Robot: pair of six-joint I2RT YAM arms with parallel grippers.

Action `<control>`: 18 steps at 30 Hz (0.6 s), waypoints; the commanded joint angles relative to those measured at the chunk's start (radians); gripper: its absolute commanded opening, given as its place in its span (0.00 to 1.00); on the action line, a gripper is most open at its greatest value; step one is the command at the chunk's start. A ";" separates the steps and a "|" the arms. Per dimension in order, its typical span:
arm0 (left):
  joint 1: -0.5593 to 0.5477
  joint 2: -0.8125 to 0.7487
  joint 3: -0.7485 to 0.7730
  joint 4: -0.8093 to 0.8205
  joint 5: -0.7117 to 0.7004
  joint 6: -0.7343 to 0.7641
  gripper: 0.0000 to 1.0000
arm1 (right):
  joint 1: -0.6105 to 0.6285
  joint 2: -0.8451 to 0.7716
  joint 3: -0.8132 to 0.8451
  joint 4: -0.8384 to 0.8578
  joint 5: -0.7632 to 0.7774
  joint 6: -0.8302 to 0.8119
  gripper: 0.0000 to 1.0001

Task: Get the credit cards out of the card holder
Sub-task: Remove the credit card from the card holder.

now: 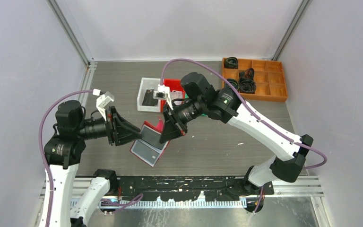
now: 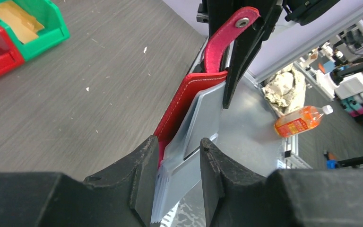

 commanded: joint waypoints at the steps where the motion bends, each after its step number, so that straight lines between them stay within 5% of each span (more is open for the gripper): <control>1: -0.001 0.019 -0.037 0.080 0.078 -0.084 0.39 | 0.013 0.026 0.086 -0.021 -0.051 -0.071 0.01; 11: 0.000 0.047 0.088 -0.020 -0.046 0.061 0.44 | 0.019 0.015 0.088 -0.074 -0.029 -0.113 0.01; 18: -0.002 0.100 0.190 -0.198 0.103 0.187 0.43 | 0.019 0.017 0.104 -0.075 -0.038 -0.123 0.01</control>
